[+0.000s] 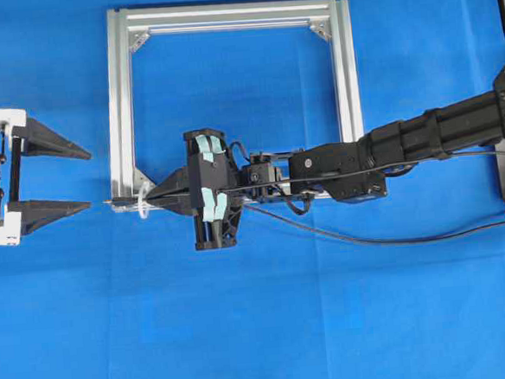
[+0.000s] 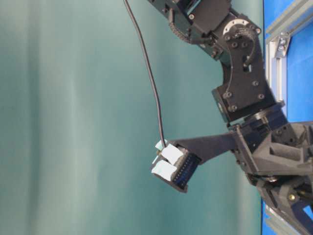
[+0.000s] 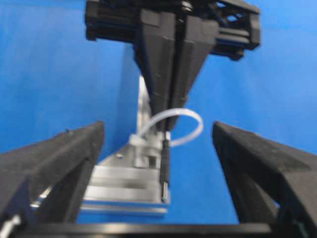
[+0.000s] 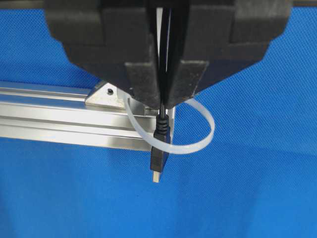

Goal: Insert the wire through the string loop located on the left side.
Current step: 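Move the open left gripper toward the plug emerging from the loop, then close the left gripper on the USB plug beyond the loop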

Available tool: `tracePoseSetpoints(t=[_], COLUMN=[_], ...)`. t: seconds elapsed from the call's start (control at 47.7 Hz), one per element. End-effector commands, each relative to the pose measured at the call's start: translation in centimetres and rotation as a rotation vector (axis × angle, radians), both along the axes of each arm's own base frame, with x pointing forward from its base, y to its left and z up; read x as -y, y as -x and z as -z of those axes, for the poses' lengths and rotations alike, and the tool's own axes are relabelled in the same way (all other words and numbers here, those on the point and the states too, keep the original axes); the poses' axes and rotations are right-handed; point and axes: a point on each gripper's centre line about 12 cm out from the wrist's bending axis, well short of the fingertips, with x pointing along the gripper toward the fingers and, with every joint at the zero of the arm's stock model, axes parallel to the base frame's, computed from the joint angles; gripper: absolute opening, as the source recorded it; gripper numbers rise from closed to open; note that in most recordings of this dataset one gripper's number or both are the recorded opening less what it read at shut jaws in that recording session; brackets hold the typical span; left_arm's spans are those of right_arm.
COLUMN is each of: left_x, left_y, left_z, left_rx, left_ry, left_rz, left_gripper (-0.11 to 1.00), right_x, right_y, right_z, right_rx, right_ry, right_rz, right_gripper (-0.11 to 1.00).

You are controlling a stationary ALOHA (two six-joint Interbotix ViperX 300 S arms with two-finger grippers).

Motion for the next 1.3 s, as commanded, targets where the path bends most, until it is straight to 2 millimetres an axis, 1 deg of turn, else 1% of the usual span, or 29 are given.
tracePoseSetpoints(t=[0.0, 0.063, 0.21, 0.377, 0.482, 0.629, 1.279], left_x=[0.1, 0.2, 0.4, 0.7, 0.7, 0.7, 0.8], left_y=[-0.5, -0.8, -2.1, -4.4, -5.1, -5.4, -5.3], left_z=[-0.1, 0.4, 2.5, 4.8, 5.8, 5.9, 5.9], left_rx=[0.000, -0.031, -0.123, -0.204, -0.240, -0.242, -0.237], left_ry=[0.002, 0.013, 0.057, 0.045, 0.040, 0.040, 0.039], left_rz=[0.003, 0.001, -0.013, -0.012, -0.011, -0.013, -0.010], left_gripper=[0.90, 0.90, 0.90, 0.90, 0.90, 0.90, 0.90], right_x=[0.3, 0.4, 0.5, 0.5, 0.5, 0.5, 0.5], right_y=[-0.6, -0.6, -0.6, -0.6, -0.6, -0.6, -0.6], right_z=[-2.0, -2.1, -2.0, -2.0, -2.0, -1.9, -1.9], right_rx=[0.054, 0.057, 0.054, 0.055, 0.051, 0.051, 0.052], right_ry=[-0.002, -0.003, -0.003, -0.003, -0.005, -0.006, -0.004], right_rz=[0.006, 0.008, 0.010, 0.010, 0.010, 0.011, 0.012], right_gripper=[0.06, 0.06, 0.06, 0.06, 0.06, 0.06, 0.06])
